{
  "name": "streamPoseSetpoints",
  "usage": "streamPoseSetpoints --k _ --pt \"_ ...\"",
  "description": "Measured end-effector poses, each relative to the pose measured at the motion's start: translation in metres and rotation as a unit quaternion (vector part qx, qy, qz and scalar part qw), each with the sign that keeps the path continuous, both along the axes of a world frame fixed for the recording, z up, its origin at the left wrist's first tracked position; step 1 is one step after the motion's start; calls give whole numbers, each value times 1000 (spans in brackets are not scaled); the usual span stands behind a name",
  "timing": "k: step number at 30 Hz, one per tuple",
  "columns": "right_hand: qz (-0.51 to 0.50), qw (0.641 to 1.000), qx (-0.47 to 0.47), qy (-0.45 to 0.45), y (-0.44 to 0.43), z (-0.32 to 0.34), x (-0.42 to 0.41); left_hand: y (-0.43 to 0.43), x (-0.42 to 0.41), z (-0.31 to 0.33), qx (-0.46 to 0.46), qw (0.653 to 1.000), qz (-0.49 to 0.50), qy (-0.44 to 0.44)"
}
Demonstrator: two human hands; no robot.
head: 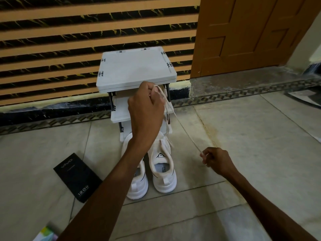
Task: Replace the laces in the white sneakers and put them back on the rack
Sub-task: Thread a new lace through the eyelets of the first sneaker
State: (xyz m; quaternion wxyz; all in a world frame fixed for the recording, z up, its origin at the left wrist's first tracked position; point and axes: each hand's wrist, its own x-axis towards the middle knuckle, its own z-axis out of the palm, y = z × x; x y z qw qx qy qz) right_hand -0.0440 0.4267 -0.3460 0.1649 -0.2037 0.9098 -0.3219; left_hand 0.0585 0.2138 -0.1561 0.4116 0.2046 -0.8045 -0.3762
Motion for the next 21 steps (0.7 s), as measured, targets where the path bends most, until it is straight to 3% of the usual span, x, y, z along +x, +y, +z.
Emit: streamPoseSetpoints --k 3,7,11,14,18,21 --pt "-75 995 -44 -55 -5 11 7 1 2 -1 -26 999 -12 -19" --pt "-76 985 -140 -71 -17 42 20 5 4 -7 -94 975 -75 -186" --pt "-35 917 -341 -205 -32 92 33 8 5 -23 -69 961 -102 -246" --pt "1 882 -402 -247 -38 125 38 9 4 -25 -9 971 -98 -219" --pt "3 907 -383 -176 -43 153 44 7 6 -19 -11 974 -106 -200" --pt "-4 954 -299 1 -47 156 43 7 7 -18 26 974 -131 -181"
